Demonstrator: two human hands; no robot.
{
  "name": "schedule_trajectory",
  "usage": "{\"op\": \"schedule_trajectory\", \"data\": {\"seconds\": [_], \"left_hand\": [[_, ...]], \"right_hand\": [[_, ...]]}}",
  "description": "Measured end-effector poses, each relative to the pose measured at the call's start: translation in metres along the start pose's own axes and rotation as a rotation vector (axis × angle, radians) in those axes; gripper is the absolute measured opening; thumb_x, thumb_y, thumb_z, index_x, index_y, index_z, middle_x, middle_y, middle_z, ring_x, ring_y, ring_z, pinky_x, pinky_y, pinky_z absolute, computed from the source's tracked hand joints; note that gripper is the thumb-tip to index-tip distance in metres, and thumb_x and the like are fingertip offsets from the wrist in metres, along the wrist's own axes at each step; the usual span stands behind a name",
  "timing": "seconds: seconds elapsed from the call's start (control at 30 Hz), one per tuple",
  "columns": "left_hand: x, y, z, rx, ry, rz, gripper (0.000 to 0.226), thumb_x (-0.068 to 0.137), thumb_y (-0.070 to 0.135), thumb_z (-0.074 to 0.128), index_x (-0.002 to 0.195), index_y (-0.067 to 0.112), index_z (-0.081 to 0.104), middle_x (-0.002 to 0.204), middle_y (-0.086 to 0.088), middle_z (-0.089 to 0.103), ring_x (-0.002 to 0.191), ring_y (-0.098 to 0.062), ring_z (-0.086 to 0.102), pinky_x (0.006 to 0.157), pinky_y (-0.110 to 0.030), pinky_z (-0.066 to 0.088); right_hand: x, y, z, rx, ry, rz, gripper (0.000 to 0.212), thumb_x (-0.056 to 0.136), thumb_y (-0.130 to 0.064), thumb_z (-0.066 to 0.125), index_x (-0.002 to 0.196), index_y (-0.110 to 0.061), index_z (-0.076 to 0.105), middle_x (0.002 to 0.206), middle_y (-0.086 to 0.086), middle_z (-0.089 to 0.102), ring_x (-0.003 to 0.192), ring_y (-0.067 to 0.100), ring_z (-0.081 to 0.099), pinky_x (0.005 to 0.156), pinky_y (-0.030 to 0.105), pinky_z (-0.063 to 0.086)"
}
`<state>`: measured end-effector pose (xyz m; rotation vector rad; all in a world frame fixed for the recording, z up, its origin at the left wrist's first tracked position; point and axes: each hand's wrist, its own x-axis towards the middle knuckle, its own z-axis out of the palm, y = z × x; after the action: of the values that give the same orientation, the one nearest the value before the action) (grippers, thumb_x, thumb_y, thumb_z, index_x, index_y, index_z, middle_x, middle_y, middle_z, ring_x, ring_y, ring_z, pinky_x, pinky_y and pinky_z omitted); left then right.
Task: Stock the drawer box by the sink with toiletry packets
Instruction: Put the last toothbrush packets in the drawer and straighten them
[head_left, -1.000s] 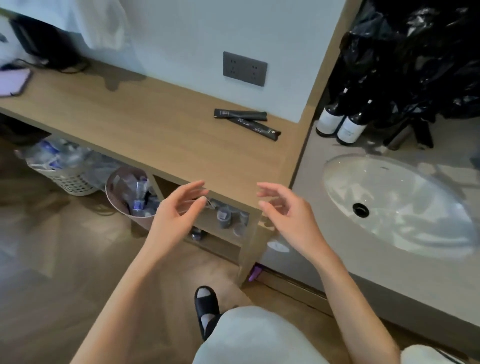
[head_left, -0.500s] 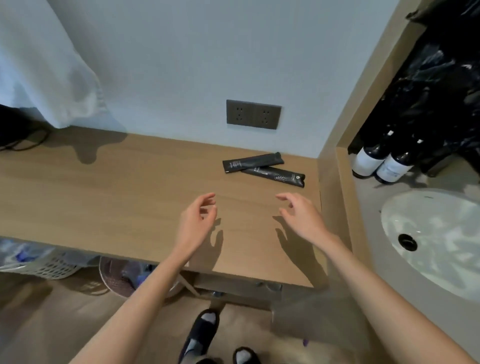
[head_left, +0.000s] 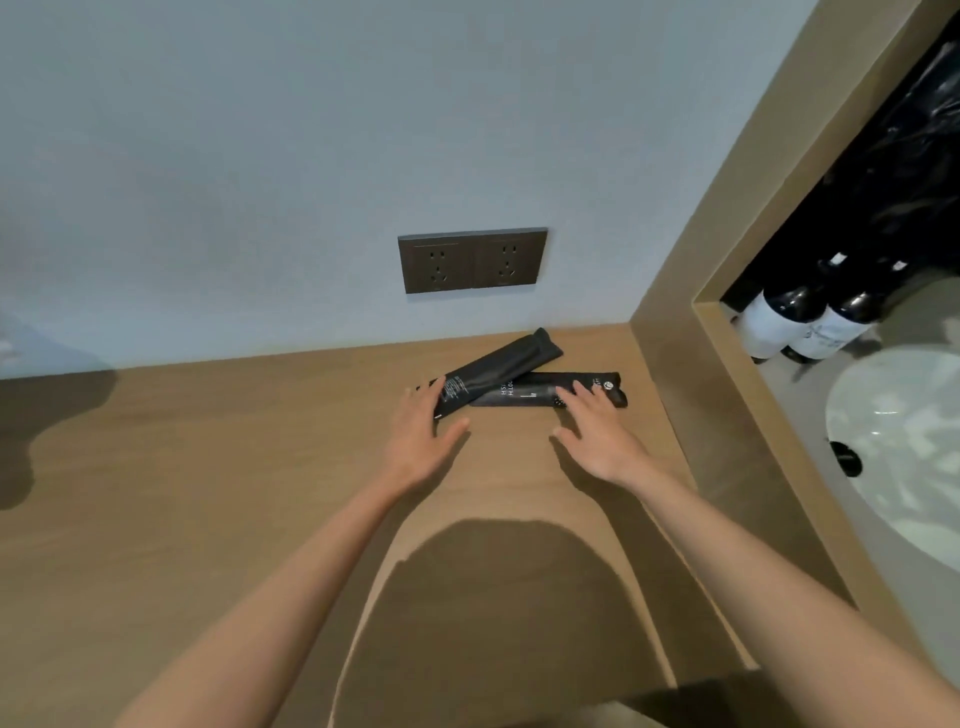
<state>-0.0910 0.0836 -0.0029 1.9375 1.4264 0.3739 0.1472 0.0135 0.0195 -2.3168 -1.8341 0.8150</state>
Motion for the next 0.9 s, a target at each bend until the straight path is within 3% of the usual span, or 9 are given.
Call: {"op": "schedule_trajectory", "data": {"seconds": [0.13,0.23,0.37,0.47,0.53,0.63,0.7,0.8,0.9], "left_hand": [[0.031,-0.012,0.018,0.200,-0.041,-0.006,0.073,0.087,0.054,0.046,0.150,0.030,0.016,0.158,0.003,0.019,0.148,-0.027,0.003,0.117,-0.052,0.000],[0.045,-0.009,0.021,0.261,-0.067,0.035,0.071,0.090,0.045,0.046,0.151,0.030,0.012,0.159,0.006,0.018,0.148,-0.022,0.003,0.116,-0.056,-0.005],[0.059,-0.010,0.016,0.383,-0.026,0.095,0.066,0.093,0.039,0.046,0.150,0.023,0.017,0.146,-0.003,0.039,0.133,-0.026,0.034,0.115,-0.044,0.019],[0.062,-0.005,0.010,0.401,-0.027,0.106,0.064,0.090,0.029,0.045,0.149,0.021,0.021,0.138,-0.004,0.044,0.121,-0.027,0.042,0.103,-0.035,0.032],[0.063,-0.001,0.005,0.454,-0.014,0.104,0.061,0.088,0.023,0.043,0.146,0.020,0.025,0.135,-0.004,0.046,0.119,-0.027,0.044,0.099,-0.036,0.036],[0.063,-0.002,-0.001,0.528,0.002,0.139,0.047,0.093,0.017,0.042,0.139,0.021,0.034,0.127,-0.006,0.052,0.113,-0.028,0.049,0.090,-0.037,0.042],[0.062,-0.007,-0.004,0.502,0.000,0.134,0.038,0.097,0.018,0.039,0.135,0.021,0.041,0.122,-0.006,0.053,0.106,-0.029,0.053,0.081,-0.038,0.047],[0.052,-0.008,-0.014,0.389,0.050,0.103,0.031,0.099,0.021,0.037,0.127,0.019,0.051,0.110,-0.006,0.058,0.087,-0.031,0.059,0.069,-0.041,0.053],[0.031,0.005,-0.027,0.240,0.106,0.111,0.029,0.100,0.018,0.038,0.120,0.014,0.058,0.098,-0.008,0.064,0.072,-0.025,0.057,0.059,-0.032,0.045]], "right_hand": [[0.023,0.008,0.009,-0.112,0.021,0.060,0.057,0.103,-0.029,0.033,0.154,-0.024,0.009,0.163,0.005,-0.001,0.150,0.026,-0.007,0.121,0.045,0.004],[0.035,0.013,0.008,-0.183,0.015,0.090,0.055,0.103,-0.030,0.029,0.154,-0.027,0.008,0.163,0.004,0.003,0.150,0.025,-0.004,0.121,0.047,0.003],[0.039,0.015,0.005,-0.313,0.077,0.075,0.053,0.100,-0.038,0.035,0.150,-0.028,0.022,0.152,0.005,0.030,0.141,0.029,0.023,0.118,0.052,0.010],[0.035,0.014,0.005,-0.374,0.102,0.023,0.055,0.094,-0.045,0.045,0.144,-0.027,0.031,0.136,0.006,0.041,0.125,0.028,0.036,0.111,0.047,0.026],[0.034,0.013,0.005,-0.300,0.083,0.026,0.063,0.088,-0.051,0.053,0.142,-0.024,0.035,0.129,0.005,0.044,0.120,0.025,0.038,0.102,0.040,0.036],[0.032,0.008,0.005,-0.101,0.056,0.114,0.074,0.072,-0.058,0.069,0.131,-0.022,0.042,0.124,0.000,0.047,0.118,0.022,0.039,0.096,0.038,0.039],[0.029,0.003,0.005,-0.068,0.041,0.161,0.067,0.064,-0.061,0.074,0.113,-0.022,0.049,0.114,-0.002,0.050,0.111,0.020,0.040,0.093,0.038,0.039],[0.020,0.000,0.007,0.000,-0.061,0.183,0.044,0.069,-0.055,0.075,0.094,-0.023,0.057,0.101,0.001,0.051,0.106,0.021,0.045,0.089,0.037,0.043],[0.003,0.003,0.011,0.264,-0.132,0.185,0.029,0.080,-0.040,0.071,0.098,-0.021,0.057,0.107,0.004,0.066,0.101,0.022,0.061,0.086,0.039,0.052]]}}
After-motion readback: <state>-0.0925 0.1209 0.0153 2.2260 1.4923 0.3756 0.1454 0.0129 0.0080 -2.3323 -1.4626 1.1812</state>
